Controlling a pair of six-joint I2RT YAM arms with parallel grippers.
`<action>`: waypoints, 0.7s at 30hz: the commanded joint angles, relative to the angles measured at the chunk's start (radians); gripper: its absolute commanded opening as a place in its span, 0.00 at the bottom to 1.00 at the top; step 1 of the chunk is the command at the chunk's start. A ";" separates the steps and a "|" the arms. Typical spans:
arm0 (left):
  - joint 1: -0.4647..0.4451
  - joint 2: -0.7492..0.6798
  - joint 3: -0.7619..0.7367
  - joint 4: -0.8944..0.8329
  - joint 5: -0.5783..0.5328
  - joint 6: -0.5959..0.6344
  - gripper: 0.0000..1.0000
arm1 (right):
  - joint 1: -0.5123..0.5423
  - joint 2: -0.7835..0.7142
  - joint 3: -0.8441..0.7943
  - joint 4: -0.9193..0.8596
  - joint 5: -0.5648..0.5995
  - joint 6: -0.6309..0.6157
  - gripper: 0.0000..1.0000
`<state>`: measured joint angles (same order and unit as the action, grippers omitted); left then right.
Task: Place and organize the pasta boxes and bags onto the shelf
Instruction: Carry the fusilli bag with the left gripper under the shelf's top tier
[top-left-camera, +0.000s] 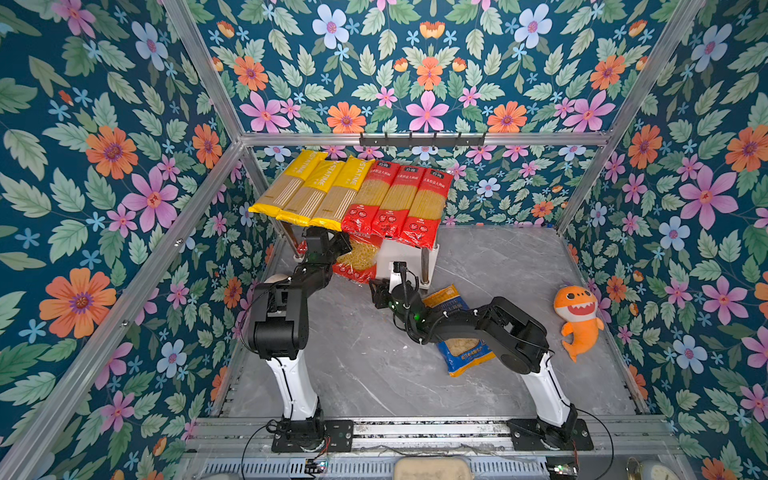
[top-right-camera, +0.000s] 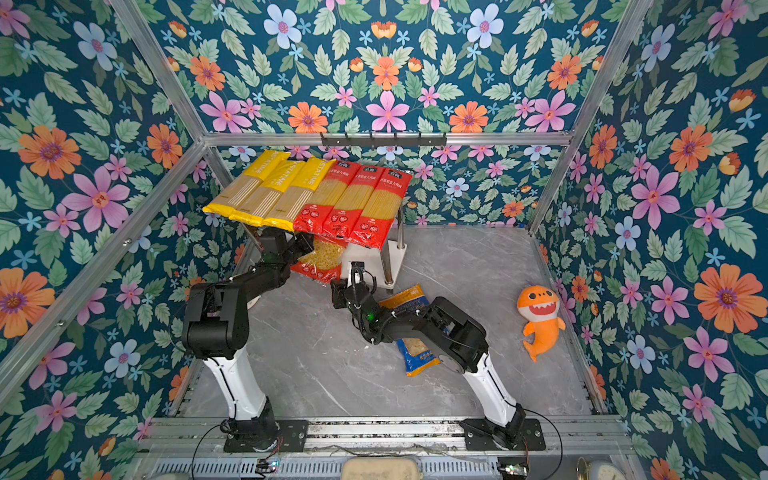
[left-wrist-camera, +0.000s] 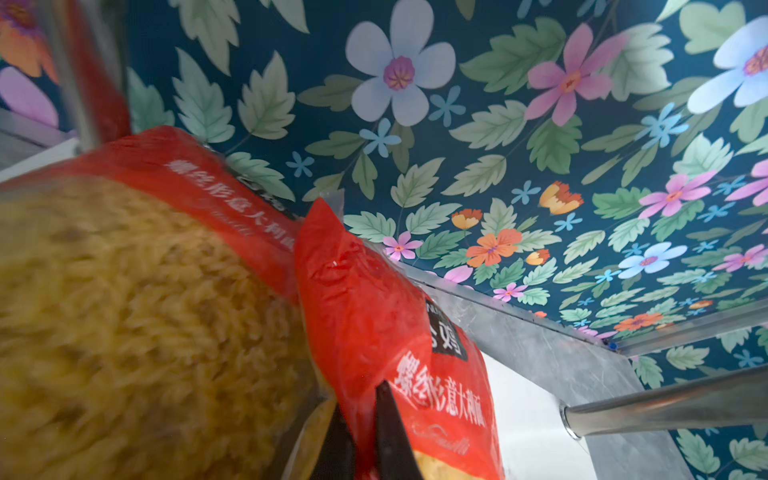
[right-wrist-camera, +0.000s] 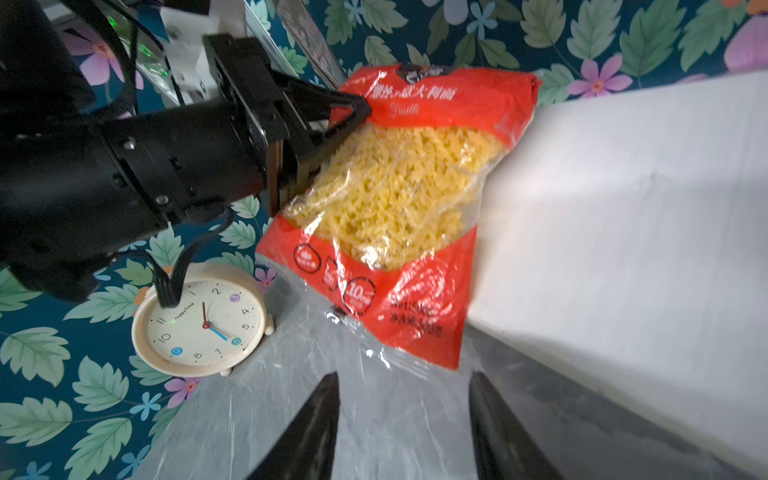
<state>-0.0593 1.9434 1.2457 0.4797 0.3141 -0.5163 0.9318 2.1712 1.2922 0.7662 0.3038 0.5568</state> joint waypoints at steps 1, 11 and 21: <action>-0.012 0.025 0.035 0.010 0.025 0.019 0.01 | 0.020 -0.030 -0.020 0.021 -0.009 0.032 0.51; -0.027 0.081 0.117 -0.033 -0.048 0.019 0.10 | 0.062 -0.066 -0.085 0.009 -0.021 0.074 0.50; -0.013 -0.091 -0.001 -0.081 -0.132 0.042 0.46 | 0.072 -0.133 -0.211 0.054 -0.022 0.117 0.49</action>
<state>-0.0780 1.8805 1.2560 0.4171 0.2207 -0.4934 0.9966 2.0556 1.0985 0.7658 0.2806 0.6506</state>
